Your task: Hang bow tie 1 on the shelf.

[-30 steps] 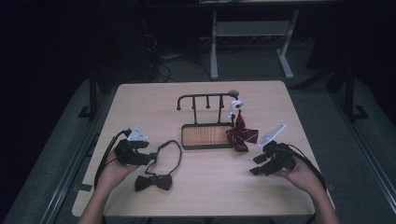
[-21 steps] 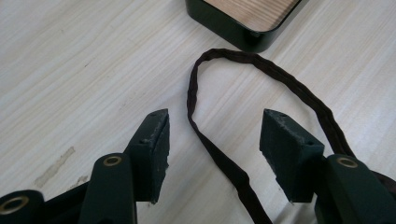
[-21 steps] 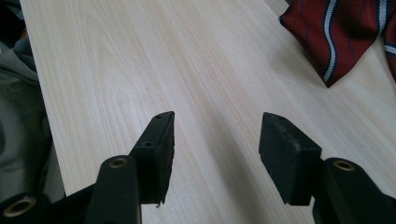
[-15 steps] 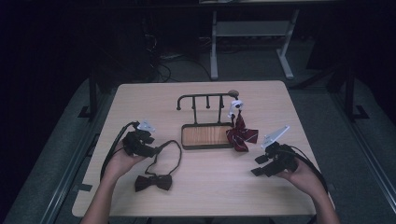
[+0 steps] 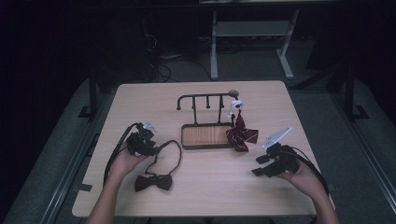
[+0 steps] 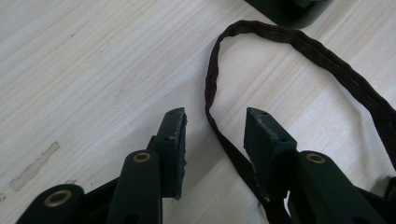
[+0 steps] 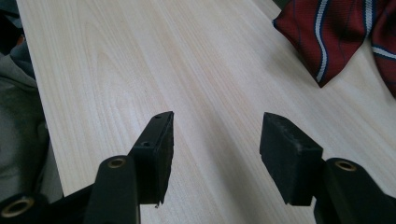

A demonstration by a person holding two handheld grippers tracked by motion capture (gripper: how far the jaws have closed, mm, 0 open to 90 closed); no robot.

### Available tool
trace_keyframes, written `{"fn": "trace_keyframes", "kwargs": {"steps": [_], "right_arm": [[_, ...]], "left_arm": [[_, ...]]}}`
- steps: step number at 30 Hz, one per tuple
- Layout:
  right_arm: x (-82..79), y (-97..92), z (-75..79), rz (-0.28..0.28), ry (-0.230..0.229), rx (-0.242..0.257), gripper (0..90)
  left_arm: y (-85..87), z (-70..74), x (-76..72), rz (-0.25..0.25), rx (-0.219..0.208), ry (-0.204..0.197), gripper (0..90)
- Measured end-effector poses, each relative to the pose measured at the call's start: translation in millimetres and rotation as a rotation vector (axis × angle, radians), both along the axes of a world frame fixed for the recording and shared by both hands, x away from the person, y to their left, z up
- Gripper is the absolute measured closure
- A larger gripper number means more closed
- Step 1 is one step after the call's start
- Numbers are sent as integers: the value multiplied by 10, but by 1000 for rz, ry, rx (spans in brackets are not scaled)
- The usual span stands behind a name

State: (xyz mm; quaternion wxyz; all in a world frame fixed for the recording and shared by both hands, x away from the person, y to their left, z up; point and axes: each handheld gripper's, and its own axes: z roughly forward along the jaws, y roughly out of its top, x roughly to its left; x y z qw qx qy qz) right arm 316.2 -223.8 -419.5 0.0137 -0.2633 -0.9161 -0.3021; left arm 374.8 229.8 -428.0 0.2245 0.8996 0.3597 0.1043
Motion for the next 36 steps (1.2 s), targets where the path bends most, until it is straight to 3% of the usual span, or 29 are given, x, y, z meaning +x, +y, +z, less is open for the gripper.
{"fn": "trace_keyframes", "kwargs": {"steps": [3,4,8,16,28,36], "right_arm": [[-2,-2,1,-2,-3,-2,442],[-2,3,-3,0,-3,-5,442],[-4,10,-11,1,-5,-9,442],[-13,25,2,3,-12,-7,441],[-19,21,20,4,-17,2,450],[-14,12,-10,0,-12,-2,449]], "left_arm": [[-21,-25,8,7,-8,5,602],[-31,-34,17,-15,24,18,603],[-62,-62,17,-19,24,23,647],[-94,-119,19,-38,75,47,724],[-115,-128,2,-66,73,48,890],[-86,-53,-43,-78,49,14,898]]}}
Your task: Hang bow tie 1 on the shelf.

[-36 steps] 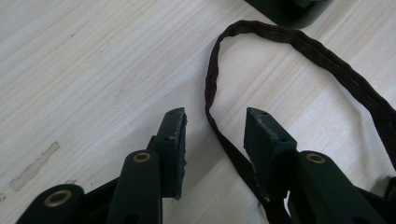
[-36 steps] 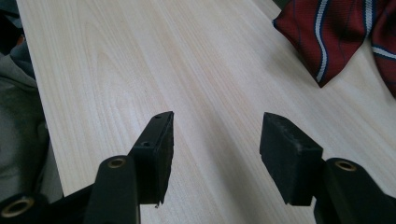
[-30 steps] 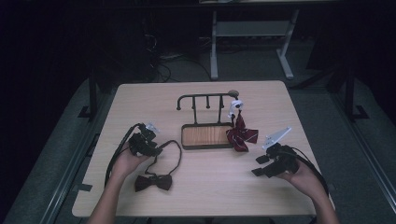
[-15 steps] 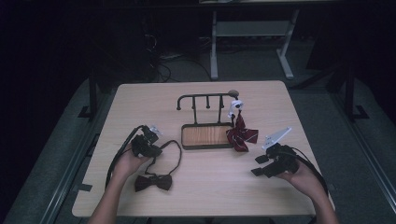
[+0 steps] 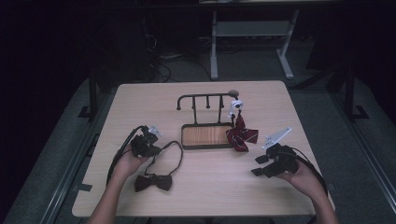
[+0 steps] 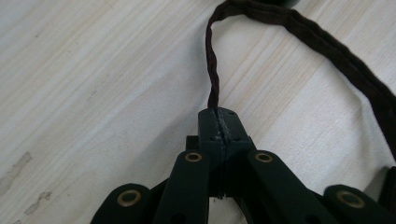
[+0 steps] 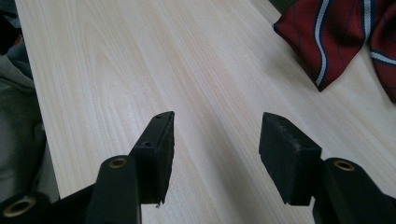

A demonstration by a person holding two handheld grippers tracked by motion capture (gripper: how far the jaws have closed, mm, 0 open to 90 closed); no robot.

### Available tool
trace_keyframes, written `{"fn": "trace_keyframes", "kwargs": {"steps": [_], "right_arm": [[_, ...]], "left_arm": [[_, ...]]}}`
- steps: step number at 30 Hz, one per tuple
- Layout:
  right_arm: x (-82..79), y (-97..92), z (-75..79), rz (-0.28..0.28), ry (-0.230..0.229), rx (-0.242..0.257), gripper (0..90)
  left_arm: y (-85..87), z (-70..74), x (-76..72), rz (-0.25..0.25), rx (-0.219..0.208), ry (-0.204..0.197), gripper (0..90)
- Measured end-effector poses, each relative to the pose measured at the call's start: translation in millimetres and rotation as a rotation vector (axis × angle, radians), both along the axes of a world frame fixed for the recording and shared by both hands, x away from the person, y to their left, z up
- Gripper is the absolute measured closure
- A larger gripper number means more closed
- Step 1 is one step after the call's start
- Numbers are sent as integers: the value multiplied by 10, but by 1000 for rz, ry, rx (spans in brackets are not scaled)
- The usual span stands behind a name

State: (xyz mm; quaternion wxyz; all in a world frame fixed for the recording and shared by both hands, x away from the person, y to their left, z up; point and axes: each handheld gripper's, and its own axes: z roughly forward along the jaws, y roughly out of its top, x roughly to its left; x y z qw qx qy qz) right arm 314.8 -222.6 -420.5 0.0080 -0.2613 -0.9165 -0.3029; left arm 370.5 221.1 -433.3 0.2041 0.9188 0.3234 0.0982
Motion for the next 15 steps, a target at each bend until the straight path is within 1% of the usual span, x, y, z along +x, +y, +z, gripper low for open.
{"fn": "trace_keyframes", "kwargs": {"steps": [3,8,10,15], "right_arm": [[-1,1,-5,-1,2,0,450],[2,4,-10,2,4,1,449],[3,0,-13,1,4,3,450],[3,-2,-15,1,3,2,449]], "left_arm": [[13,37,-15,-1,-7,-7,898],[40,122,-63,-4,-31,-13,897],[43,150,-78,-10,-47,-13,898],[43,218,-120,-34,-64,-17,897]]}}
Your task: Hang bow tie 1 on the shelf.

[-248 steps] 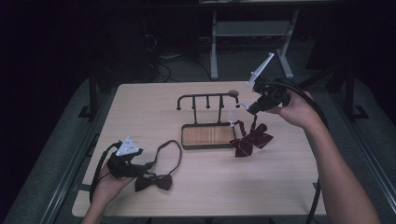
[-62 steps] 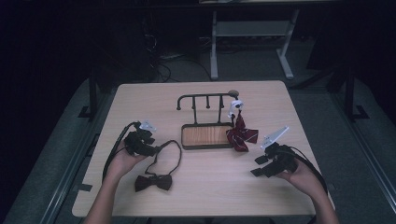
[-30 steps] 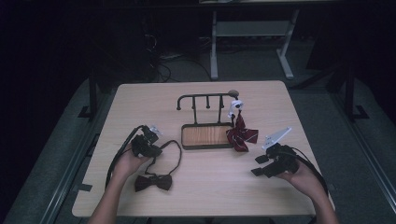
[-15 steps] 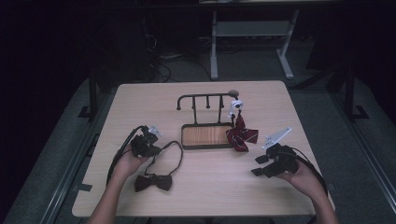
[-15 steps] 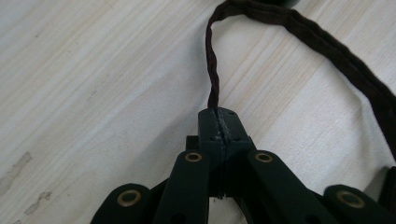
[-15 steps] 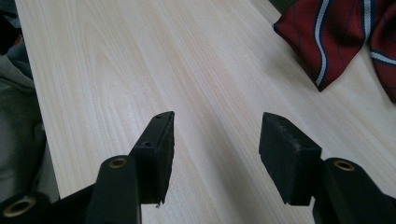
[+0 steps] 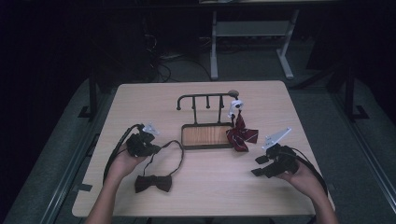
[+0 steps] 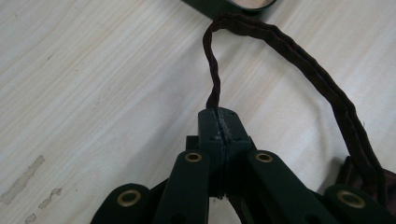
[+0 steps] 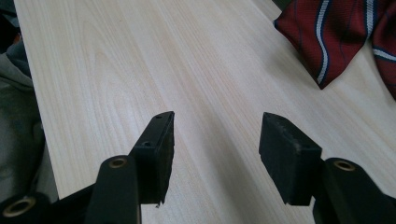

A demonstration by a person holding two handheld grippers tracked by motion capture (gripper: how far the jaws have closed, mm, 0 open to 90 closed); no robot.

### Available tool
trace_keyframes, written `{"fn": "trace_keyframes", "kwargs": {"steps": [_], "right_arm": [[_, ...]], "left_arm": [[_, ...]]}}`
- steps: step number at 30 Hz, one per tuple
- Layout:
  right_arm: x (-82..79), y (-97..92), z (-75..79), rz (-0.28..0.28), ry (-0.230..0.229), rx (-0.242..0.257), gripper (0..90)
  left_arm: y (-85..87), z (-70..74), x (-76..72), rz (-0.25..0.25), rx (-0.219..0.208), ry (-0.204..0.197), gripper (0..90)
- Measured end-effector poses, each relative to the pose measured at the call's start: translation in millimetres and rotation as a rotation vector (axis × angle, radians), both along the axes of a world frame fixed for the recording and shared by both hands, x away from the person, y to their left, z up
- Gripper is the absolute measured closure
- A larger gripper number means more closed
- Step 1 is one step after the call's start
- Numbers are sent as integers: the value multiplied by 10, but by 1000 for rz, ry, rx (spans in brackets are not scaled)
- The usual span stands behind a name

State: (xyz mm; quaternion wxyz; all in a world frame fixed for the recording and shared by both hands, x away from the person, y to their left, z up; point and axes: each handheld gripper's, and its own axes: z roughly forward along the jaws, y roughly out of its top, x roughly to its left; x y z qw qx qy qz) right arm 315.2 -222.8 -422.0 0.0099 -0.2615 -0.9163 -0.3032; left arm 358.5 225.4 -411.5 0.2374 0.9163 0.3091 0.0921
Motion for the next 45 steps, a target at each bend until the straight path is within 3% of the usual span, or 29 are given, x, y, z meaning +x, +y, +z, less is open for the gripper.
{"fn": "trace_keyframes", "kwargs": {"steps": [20,45], "right_arm": [[2,-1,-23,3,2,-4,446],[-14,-3,-3,5,-3,6,446]], "left_arm": [[-35,271,-153,-54,-28,-27,897],[-106,466,-262,-107,-42,-36,897]]}}
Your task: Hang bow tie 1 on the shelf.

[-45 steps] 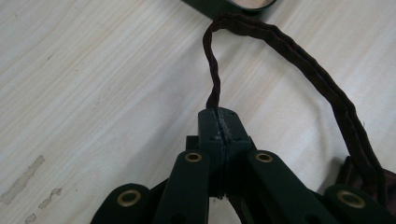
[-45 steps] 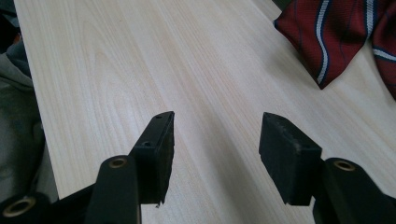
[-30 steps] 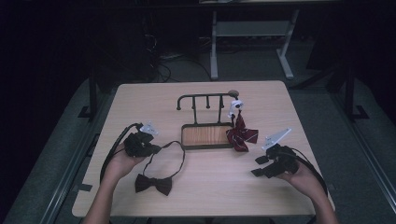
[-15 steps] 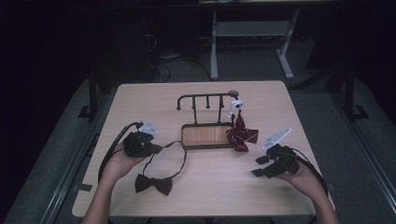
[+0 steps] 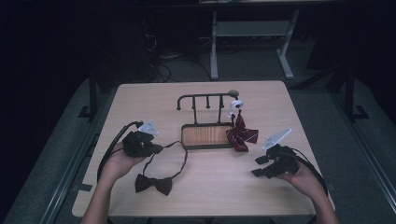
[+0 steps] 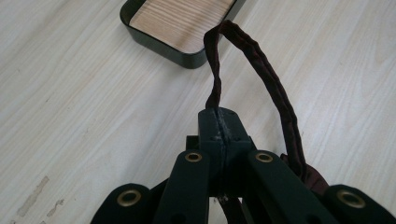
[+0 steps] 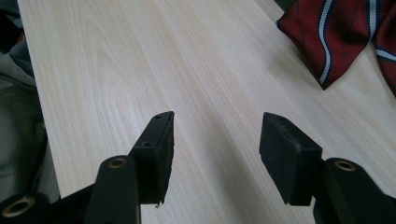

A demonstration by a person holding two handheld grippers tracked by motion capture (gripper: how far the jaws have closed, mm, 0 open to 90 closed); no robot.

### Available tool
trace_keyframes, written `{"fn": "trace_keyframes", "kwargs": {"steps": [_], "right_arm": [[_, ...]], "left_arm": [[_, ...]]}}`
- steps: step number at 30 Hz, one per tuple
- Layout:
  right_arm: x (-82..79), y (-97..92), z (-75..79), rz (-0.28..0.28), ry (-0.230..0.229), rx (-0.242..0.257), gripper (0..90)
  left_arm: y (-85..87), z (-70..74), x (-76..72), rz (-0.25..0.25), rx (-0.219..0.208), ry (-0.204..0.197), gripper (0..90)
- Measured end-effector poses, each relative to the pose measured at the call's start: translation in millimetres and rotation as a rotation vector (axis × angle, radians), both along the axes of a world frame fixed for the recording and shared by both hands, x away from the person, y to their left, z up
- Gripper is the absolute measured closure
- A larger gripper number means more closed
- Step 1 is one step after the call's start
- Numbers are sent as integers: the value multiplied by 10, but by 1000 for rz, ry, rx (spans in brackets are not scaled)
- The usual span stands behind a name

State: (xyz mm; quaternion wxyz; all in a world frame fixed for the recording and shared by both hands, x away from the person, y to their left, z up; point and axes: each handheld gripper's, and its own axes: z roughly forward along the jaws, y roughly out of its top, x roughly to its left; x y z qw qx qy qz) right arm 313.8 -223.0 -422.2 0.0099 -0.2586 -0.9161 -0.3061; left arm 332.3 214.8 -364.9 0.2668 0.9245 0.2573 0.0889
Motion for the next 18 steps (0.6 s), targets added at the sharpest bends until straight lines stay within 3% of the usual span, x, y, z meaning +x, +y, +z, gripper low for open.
{"fn": "trace_keyframes", "kwargs": {"steps": [7,18], "right_arm": [[5,-19,16,-7,1,3,440],[9,-82,46,-39,-3,21,399]], "left_arm": [[-5,78,-10,-14,22,-3,897],[-19,237,0,-50,16,4,898]]}}
